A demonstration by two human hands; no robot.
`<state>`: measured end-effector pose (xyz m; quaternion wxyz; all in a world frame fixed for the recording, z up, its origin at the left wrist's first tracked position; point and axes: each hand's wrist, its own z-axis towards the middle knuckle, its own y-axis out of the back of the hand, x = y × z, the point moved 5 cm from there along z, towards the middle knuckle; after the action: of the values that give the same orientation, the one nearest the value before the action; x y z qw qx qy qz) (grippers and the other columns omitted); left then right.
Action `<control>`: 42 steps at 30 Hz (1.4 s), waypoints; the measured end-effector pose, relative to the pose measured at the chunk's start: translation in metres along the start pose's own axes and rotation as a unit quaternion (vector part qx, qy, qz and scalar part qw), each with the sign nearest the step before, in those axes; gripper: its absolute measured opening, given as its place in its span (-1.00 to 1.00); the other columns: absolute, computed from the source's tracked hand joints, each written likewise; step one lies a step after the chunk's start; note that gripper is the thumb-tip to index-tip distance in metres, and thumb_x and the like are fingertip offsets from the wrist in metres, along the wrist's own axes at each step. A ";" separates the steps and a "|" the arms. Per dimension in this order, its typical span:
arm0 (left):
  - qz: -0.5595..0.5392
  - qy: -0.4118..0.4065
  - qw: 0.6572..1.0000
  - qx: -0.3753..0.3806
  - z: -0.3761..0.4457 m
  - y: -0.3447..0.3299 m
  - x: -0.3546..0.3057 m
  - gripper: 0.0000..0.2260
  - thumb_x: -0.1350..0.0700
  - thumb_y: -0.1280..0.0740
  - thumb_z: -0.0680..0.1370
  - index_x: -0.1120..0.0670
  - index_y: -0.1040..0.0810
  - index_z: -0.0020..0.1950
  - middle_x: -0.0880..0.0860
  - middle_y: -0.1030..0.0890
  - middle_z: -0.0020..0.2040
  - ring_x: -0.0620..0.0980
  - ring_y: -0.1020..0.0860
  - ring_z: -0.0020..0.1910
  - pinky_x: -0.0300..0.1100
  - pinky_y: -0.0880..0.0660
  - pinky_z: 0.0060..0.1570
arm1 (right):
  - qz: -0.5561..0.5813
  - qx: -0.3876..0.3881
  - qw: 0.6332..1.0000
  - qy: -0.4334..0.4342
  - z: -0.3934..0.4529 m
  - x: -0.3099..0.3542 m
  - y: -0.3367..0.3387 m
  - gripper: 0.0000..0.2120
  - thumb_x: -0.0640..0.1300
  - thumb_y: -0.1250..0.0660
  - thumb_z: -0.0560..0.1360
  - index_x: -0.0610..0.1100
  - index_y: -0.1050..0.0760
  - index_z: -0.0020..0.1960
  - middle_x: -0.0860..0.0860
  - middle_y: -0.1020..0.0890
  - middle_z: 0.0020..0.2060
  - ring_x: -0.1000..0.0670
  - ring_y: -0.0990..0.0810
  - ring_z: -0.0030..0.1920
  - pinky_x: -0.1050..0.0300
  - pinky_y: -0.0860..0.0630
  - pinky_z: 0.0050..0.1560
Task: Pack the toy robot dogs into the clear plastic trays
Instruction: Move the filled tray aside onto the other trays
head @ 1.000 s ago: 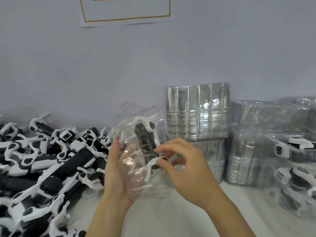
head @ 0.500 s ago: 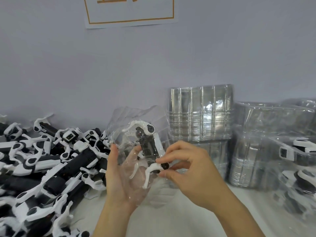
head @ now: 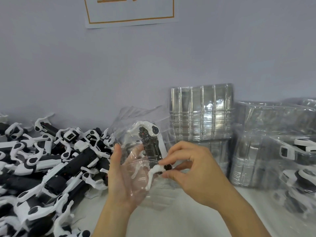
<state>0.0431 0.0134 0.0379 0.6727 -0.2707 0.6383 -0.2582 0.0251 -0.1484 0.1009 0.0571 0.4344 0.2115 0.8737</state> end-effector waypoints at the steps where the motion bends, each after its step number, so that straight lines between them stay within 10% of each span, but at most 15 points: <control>1: -0.003 -0.002 1.000 0.018 0.000 -0.003 -0.001 -0.27 -0.41 -0.60 0.00 0.05 -0.75 -0.02 0.16 -0.67 -0.05 0.17 -0.61 -0.07 0.07 -0.54 -0.04 | -0.007 0.004 1.000 -0.002 0.000 -0.001 0.001 -0.78 -0.24 -0.60 0.37 0.07 -0.74 -0.11 0.21 -0.61 -0.12 0.11 -0.64 -0.09 0.32 -0.59 -0.07; 8: 0.044 -0.033 0.997 0.055 -0.008 -0.022 -0.004 -0.58 -0.30 -0.35 0.34 0.02 -0.76 -0.18 0.08 -0.74 -0.12 0.05 -0.72 -0.26 -0.15 -0.60 -0.39 | -0.051 -0.117 0.991 0.041 0.000 0.008 0.021 -0.88 -0.09 -0.45 0.51 0.05 -0.63 -0.21 0.16 -0.63 -0.25 0.07 -0.63 -0.15 0.27 -0.56 -0.15; 22: 0.105 0.009 0.994 0.029 -0.014 -0.028 0.004 -0.55 -0.29 -0.38 0.17 -0.02 -0.77 -0.16 0.05 -0.73 -0.22 0.00 -0.67 -0.41 -0.18 -0.54 -0.53 | -0.038 -0.239 0.969 0.049 0.000 0.012 0.021 -0.81 -0.15 -0.52 0.45 0.04 -0.65 0.03 0.19 -0.65 -0.19 0.13 -0.64 -0.10 0.33 -0.58 -0.14; 30: 0.113 0.014 0.991 0.067 -0.009 -0.031 0.001 -0.53 -0.21 -0.66 0.09 0.04 -0.75 -0.15 0.10 -0.72 -0.16 0.02 -0.68 -0.34 -0.17 -0.58 -0.42 | -0.011 -0.186 0.983 0.000 0.001 0.000 0.031 -0.79 -0.16 -0.55 0.43 0.12 -0.65 -0.05 0.18 -0.66 -0.26 0.12 -0.65 -0.19 0.34 -0.56 -0.19; 33: 0.205 -0.007 0.975 0.083 -0.008 -0.028 -0.002 -0.50 -0.21 -0.60 0.09 -0.02 -0.73 -0.05 -0.02 -0.73 -0.06 -0.03 -0.66 -0.02 -0.13 -0.57 0.01 | -0.034 -0.132 0.990 -0.044 -0.002 -0.010 0.056 -0.77 -0.20 -0.45 0.51 0.15 -0.67 -0.02 0.20 -0.70 -0.22 0.14 -0.67 -0.17 0.28 -0.60 -0.10; 37: 0.440 -0.016 0.883 0.163 -0.011 -0.041 -0.001 -0.60 -0.25 -0.47 0.16 -0.23 -0.63 -0.03 -0.16 -0.69 -0.01 -0.23 -0.64 -0.02 -0.26 -0.54 -0.01 | -0.042 -0.159 0.980 -0.113 -0.014 -0.022 0.099 -0.75 -0.18 -0.32 0.60 0.17 -0.64 0.00 0.17 -0.71 -0.21 0.15 -0.68 -0.16 0.16 -0.62 -0.05; 42: 0.718 -0.036 0.671 0.181 -0.010 -0.054 0.032 -0.38 -0.51 -0.39 0.08 -0.24 -0.41 0.01 -0.27 -0.43 0.10 -0.27 -0.41 0.11 -0.27 -0.33 0.17 | -0.111 -0.129 0.972 -0.162 -0.027 -0.032 0.119 -0.83 -0.10 -0.36 0.57 0.17 -0.63 -0.01 0.14 -0.68 -0.21 0.09 -0.66 -0.19 0.44 -0.47 -0.30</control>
<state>0.0347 -0.0479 0.0515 0.7092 0.3886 0.5518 0.2040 0.0342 -0.2739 0.1131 0.2434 0.5327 0.1317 0.7998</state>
